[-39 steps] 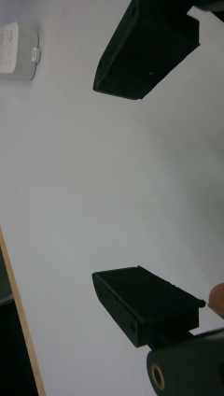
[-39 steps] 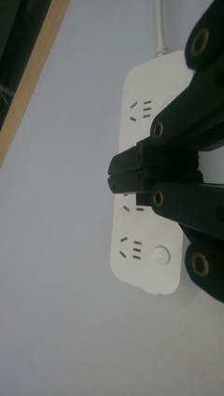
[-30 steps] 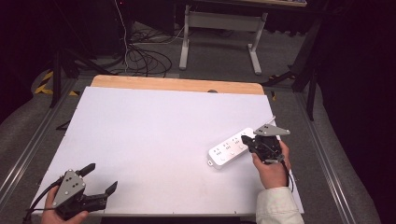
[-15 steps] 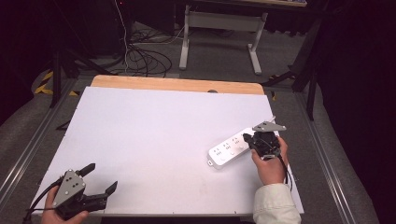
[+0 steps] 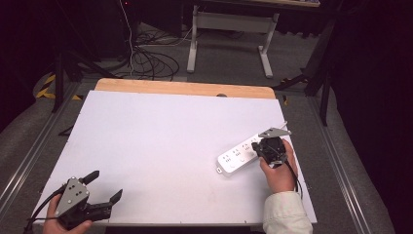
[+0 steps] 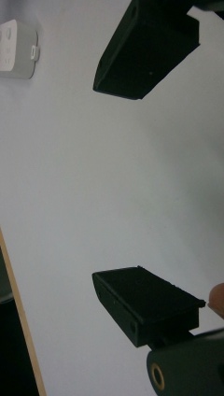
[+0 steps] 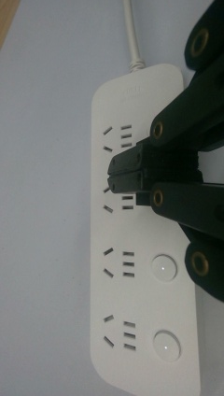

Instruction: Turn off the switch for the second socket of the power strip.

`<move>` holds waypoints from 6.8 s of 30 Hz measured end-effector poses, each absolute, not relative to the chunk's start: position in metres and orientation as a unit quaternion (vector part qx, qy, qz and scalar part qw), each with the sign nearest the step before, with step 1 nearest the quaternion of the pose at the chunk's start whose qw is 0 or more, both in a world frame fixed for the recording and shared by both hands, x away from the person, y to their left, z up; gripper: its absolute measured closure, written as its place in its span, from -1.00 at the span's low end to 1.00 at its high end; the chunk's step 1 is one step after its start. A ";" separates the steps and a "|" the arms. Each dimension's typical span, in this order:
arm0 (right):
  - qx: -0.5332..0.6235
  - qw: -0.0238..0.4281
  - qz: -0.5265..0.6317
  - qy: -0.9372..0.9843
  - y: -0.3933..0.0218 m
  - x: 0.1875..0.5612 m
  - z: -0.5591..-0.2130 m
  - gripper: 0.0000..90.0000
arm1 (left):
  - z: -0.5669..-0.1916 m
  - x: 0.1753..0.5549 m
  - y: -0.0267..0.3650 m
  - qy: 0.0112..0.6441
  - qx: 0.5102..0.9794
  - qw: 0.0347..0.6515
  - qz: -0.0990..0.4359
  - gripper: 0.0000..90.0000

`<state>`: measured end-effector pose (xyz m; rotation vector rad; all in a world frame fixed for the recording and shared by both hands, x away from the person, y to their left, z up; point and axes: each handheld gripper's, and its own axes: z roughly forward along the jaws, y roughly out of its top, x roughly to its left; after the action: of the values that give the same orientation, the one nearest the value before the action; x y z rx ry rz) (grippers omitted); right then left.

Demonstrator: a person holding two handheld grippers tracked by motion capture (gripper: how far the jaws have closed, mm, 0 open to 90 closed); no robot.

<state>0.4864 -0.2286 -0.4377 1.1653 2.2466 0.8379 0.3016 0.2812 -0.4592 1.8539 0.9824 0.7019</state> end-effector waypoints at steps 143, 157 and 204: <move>0.411 0.253 0.360 0.798 -0.223 0.454 -0.407 0.50 | -0.459 0.300 0.283 0.399 0.749 0.445 0.287 -0.77; 0.374 0.226 0.404 0.803 -0.221 0.429 -0.393 -0.17 | -0.459 0.300 0.283 0.399 0.747 0.447 0.288 -0.77; 0.304 0.136 0.480 0.811 -0.247 0.377 -0.469 -0.78 | -0.458 0.298 0.283 0.396 0.746 0.454 0.284 -0.78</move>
<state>0.3767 -0.2467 -0.4692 0.8796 2.3491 1.3905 0.2981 0.2828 -0.4575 1.8399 0.9780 0.6997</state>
